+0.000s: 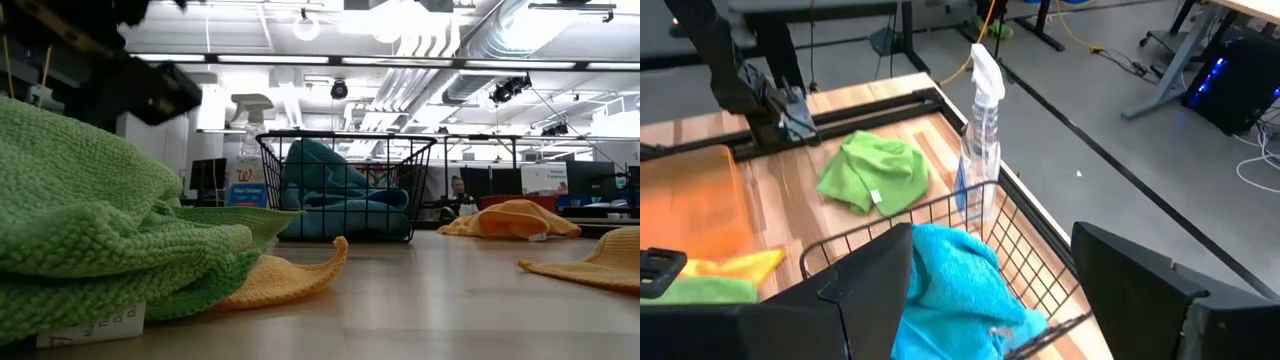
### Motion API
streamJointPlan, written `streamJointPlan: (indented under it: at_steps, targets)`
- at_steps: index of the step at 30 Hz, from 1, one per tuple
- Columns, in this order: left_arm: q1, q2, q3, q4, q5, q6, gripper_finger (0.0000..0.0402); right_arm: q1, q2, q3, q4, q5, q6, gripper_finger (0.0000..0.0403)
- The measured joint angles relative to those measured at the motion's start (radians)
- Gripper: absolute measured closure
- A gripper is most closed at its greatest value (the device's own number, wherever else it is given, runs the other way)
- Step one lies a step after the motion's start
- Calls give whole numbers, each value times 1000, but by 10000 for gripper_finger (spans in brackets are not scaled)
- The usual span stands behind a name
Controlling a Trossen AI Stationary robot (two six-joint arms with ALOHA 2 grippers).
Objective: Sort microfiber towel by color & place in baskets
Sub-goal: Put the top left green towel into the orange bin
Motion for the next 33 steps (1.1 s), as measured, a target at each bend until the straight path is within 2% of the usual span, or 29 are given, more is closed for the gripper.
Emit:
streamJointPlan:
  at_steps: [6,8,10,13,14,15,22,26,29,33]
  targets:
    - [1,43,0,33,13,-90,166,0,0,0,-30,0,0,132]
    - [7,44,0,36,12,-131,183,0,0,0,-39,0,0,132]
    - [20,33,0,36,27,-183,228,0,0,0,-50,1,0,132]
    - [61,1,20,25,118,-222,345,0,0,0,-61,1,0,132]
    - [77,-15,30,23,151,-236,373,0,0,0,-64,2,0,132]
    - [94,-35,39,19,173,-257,383,0,0,0,-65,1,0,132]
    - [251,-270,130,-45,169,-275,400,0,0,0,-64,3,2,132]
    - [338,-400,142,-78,63,-263,401,0,0,0,-63,5,21,132]
    - [360,-430,142,-144,14,-233,401,0,0,0,-63,6,35,132]
    - [327,-398,141,-232,-2,-217,392,0,0,0,-63,6,53,132]
